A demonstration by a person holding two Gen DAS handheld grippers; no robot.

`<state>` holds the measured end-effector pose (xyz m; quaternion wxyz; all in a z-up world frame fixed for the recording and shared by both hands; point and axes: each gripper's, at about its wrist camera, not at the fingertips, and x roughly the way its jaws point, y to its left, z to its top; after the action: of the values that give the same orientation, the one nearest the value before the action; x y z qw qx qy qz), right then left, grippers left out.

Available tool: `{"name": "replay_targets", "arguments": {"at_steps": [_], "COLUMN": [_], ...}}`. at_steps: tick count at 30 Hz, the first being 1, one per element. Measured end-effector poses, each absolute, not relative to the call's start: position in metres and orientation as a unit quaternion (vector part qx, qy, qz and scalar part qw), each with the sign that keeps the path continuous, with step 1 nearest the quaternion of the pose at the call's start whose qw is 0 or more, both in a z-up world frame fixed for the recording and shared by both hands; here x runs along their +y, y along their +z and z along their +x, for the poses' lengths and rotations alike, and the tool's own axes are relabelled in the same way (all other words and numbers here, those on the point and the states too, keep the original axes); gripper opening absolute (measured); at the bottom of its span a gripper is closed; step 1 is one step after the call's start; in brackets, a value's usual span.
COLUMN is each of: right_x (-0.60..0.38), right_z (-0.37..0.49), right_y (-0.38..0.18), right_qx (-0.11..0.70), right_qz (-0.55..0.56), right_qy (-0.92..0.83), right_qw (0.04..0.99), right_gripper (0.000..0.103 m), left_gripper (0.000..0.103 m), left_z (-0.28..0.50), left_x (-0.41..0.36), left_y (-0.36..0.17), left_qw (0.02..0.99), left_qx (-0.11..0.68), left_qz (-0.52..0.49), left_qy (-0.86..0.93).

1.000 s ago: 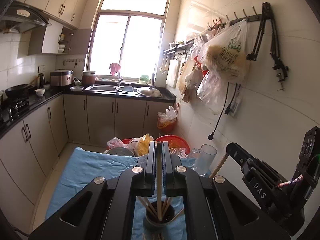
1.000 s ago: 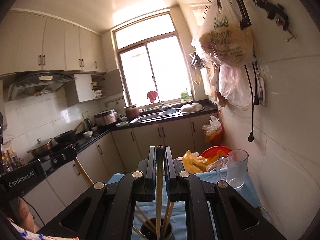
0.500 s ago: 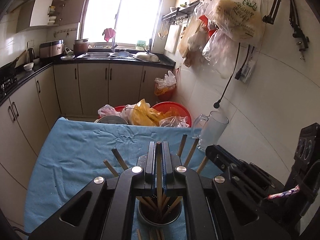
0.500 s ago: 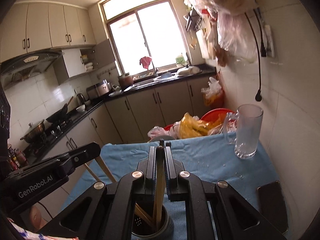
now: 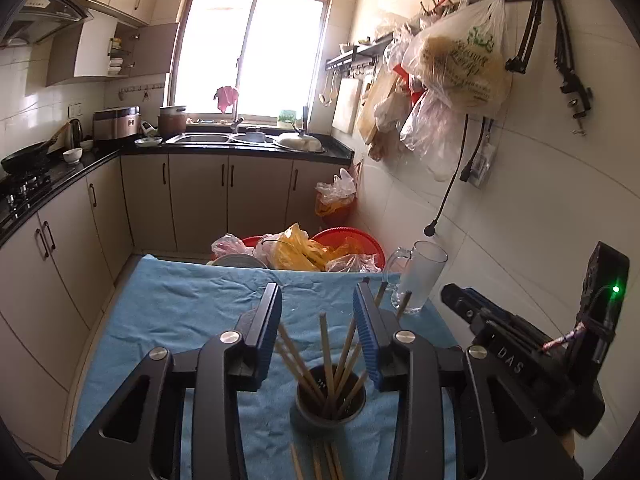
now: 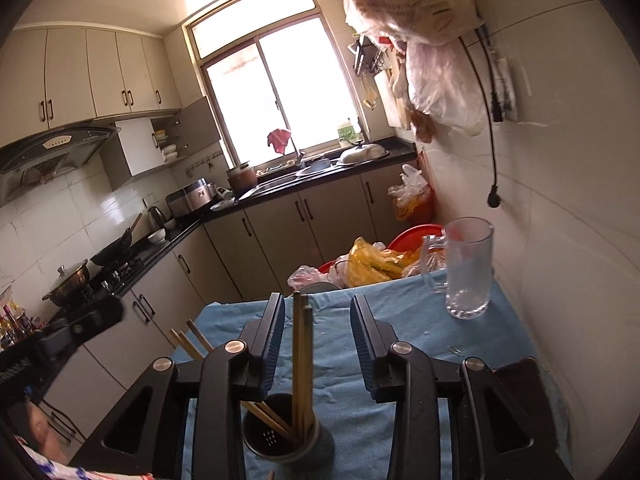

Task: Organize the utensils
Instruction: 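Lower both chopsticks into the holder and open both tools, then move both tools back to the loose chopsticks and close on one each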

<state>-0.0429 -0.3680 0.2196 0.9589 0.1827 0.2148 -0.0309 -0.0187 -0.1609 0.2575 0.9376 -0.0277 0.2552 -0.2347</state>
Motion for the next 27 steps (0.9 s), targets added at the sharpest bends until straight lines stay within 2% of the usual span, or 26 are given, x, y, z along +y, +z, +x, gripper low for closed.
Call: {"name": "replay_targets", "arguments": {"at_steps": [7, 12, 17, 19, 20, 22, 27], "right_x": [-0.361, -0.345, -0.314, -0.302, -0.297, -0.289, -0.281], "right_z": [-0.083, -0.097, -0.098, -0.098, -0.097, -0.095, -0.087], "right_y": [0.197, 0.146, 0.087, 0.067, 0.058, 0.046, 0.035], "right_qx": [0.250, 0.311, 0.388, 0.413, 0.424, 0.437, 0.442], "right_qz": [0.172, 0.174, 0.173, 0.163, 0.153, 0.140, 0.135], "right_qy": [-0.031, -0.011, 0.052, 0.063, 0.066, 0.067, 0.067], "right_qw": [0.952, 0.934, 0.904, 0.894, 0.890, 0.886, 0.884], "right_gripper": [0.047, 0.048, 0.048, 0.041, 0.033, 0.026, 0.025], "left_gripper": [0.043, 0.043, 0.043, 0.043, 0.042, 0.039, 0.039], "left_z": [-0.058, -0.071, -0.060, -0.055, -0.053, -0.048, -0.032], "left_x": [-0.120, -0.098, -0.099, -0.107, -0.112, -0.121, -0.149], "left_y": [0.247, 0.200, 0.129, 0.101, 0.090, 0.071, 0.042], "left_qw": [0.942, 0.934, 0.909, 0.894, 0.888, 0.876, 0.862], "left_qx": [0.251, 0.293, 0.376, 0.410, 0.422, 0.445, 0.469], "left_qz": [-0.044, -0.045, -0.038, -0.024, -0.020, -0.011, 0.012], "left_qy": [-0.217, -0.200, -0.177, -0.179, -0.182, -0.185, -0.193]}}
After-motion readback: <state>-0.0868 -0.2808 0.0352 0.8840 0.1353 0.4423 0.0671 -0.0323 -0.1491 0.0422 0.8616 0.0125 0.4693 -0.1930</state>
